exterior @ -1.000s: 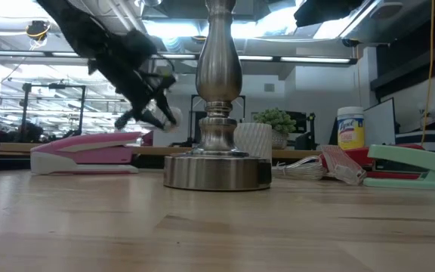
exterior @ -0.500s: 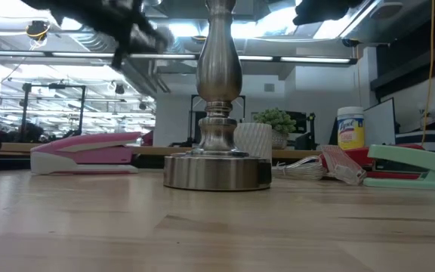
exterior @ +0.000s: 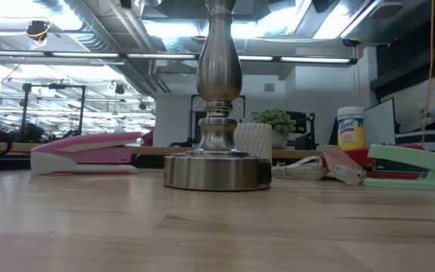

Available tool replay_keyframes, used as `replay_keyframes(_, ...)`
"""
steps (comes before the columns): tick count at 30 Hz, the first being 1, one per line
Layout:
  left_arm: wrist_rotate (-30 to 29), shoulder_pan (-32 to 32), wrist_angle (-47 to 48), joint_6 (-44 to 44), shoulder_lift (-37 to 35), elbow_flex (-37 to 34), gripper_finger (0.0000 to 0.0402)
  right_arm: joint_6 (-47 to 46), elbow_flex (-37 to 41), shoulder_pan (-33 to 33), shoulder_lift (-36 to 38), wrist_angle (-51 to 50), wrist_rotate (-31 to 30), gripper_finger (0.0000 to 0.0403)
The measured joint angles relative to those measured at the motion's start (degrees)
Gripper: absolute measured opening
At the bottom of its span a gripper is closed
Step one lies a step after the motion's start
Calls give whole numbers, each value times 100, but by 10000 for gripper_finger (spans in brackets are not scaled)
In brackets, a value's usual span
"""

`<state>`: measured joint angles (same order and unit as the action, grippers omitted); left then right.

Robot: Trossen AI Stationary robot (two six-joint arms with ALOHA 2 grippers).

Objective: Screw lightbulb
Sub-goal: Insert the lightbulb into the lamp socket

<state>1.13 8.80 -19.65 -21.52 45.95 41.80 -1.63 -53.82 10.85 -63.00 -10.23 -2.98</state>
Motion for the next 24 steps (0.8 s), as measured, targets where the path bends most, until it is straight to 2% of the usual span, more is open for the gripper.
replay_keyframes(5,0,-571,-550,399,327,0,111,-8,0,0,-231,932,-152,280)
replay_keyframes(12,-2,-1105,-1708,711,1217,0,111,-254,0,0,-278,1798,-469,280)
replay_keyframes(24,-4,-1487,-3234,850,2440,26,111,-257,0,0,-278,3237,-1190,280)
